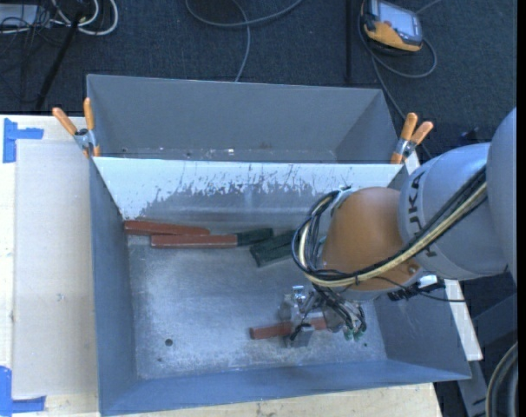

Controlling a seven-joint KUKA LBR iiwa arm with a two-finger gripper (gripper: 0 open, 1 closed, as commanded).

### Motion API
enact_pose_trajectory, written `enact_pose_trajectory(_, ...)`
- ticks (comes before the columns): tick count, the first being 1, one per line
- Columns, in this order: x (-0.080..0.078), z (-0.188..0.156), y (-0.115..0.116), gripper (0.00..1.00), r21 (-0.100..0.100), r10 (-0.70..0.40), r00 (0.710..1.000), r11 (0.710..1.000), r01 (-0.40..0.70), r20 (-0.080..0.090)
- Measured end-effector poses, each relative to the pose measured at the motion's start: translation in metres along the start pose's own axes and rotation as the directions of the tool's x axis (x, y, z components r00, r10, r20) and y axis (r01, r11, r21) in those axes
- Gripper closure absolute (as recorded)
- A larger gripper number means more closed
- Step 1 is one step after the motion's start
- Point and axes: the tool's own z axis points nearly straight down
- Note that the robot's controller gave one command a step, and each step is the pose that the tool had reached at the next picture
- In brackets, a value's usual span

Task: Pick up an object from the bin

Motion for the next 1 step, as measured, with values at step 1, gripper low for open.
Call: enact_pose_trajectory(1, -0.0352, -0.1569, -0.0055, 1.0, 0.001, -0.028, 1.0, 1.0, 0.028, 0.012)
